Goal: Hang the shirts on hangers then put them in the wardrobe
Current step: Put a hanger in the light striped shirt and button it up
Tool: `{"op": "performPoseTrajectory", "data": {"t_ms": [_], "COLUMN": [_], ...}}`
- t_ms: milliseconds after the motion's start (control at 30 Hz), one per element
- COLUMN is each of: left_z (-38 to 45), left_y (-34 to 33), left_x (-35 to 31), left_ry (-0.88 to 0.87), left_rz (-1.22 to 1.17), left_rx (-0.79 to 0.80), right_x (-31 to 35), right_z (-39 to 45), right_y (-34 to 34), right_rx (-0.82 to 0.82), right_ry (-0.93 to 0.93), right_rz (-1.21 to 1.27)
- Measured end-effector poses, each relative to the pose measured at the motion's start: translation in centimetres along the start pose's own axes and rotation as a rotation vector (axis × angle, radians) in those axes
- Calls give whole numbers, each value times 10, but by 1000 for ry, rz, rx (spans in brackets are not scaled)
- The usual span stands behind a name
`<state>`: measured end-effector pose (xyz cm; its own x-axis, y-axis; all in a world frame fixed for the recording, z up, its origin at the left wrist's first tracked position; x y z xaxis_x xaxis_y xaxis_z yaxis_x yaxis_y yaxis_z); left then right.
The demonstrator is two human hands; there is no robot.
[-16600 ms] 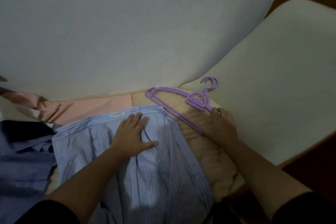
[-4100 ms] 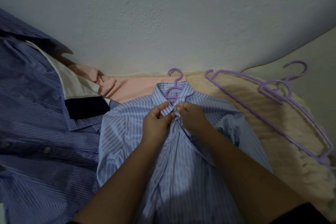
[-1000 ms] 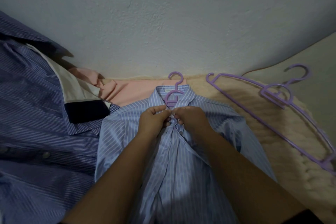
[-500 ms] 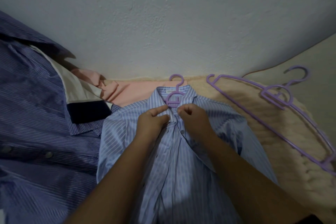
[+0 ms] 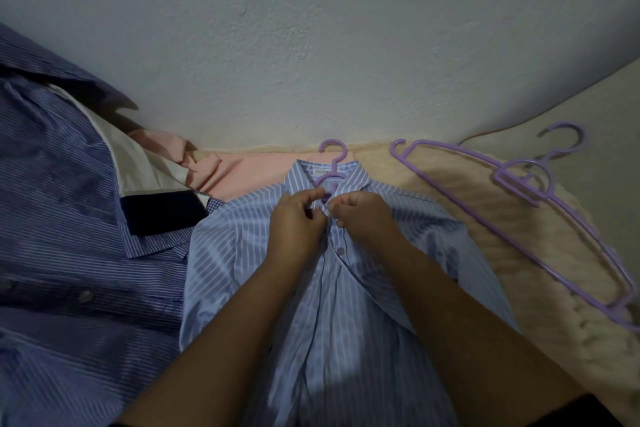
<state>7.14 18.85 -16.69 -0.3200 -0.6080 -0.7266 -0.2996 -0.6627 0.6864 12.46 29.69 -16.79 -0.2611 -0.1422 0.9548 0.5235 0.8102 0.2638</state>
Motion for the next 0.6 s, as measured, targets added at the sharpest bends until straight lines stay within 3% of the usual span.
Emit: {"op": "performPoseTrajectory", "data": {"t_ms": [167, 367, 533, 600], "left_z": [-3, -3, -3, -3], "left_y": [-4, -8, -10, -12], "left_x": [-2, 2, 3, 4], "left_ry": [-13, 5, 25, 40], "left_rz": [41, 31, 44, 51], "left_rx": [-11, 19, 57, 83], "right_x": [-3, -3, -6, -5], "right_z": [1, 3, -1, -1], "right_y": [0, -3, -3, -3], "right_rx": [68, 75, 28, 48], "right_ry": [-140, -106, -161, -178], "right_rz": [52, -128, -47, -130]}}
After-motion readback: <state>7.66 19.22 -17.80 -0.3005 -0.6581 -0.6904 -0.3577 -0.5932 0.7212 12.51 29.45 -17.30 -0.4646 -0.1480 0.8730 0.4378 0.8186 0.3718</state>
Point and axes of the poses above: each hand's wrist, its own z-axis towards the middle knuckle, its own y-axis out of the back of the hand, x = y × z, the point moved 2 cm from there along z, towards the middle knuckle, and after that the axes turned 10 degrees about z, right-handed, at the moved point
